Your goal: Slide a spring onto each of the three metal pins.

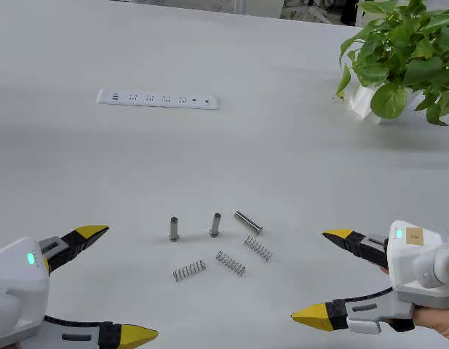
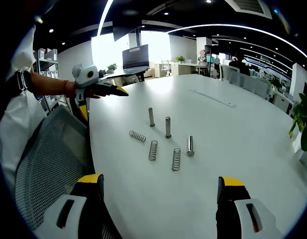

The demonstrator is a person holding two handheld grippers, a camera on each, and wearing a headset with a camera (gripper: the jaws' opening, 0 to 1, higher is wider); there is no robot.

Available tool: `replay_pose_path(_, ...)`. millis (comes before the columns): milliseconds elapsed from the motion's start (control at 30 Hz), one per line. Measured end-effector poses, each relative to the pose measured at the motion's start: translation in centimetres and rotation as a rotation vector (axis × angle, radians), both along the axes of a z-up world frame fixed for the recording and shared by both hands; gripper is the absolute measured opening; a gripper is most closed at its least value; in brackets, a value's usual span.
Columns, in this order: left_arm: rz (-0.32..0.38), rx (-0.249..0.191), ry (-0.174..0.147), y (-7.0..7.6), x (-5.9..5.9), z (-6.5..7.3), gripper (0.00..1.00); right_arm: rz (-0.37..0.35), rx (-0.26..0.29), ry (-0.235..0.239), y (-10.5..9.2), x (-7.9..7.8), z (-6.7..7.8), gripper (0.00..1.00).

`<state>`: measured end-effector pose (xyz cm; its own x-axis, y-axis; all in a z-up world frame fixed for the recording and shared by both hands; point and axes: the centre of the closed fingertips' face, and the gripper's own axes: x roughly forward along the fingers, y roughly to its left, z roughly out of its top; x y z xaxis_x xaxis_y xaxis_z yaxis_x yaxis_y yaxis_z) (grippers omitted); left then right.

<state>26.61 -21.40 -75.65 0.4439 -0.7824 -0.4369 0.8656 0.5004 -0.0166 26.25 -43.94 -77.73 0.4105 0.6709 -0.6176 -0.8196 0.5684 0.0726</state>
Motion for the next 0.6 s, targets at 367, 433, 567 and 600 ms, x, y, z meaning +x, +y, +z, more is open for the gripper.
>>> replay_pose_path(367,-0.006,0.002,0.007,-0.13,0.08,-0.16,0.99,0.004,0.000,0.008,0.15,0.12,-0.15,0.94)
replay_pose_path(433,-0.005,-0.002,0.010,-0.13,0.11,-0.17,0.99,0.004,0.002,0.009,0.19,0.20,-0.14,0.94)
replay_pose_path(567,-0.005,-0.002,0.012,-0.14,0.07,-0.20,0.99,0.008,0.001,0.009,0.28,0.34,-0.13,0.94)
replay_pose_path(600,-0.004,-0.002,0.012,-0.14,0.08,-0.20,0.99,0.009,0.000,0.010,0.30,0.36,-0.15,0.94)
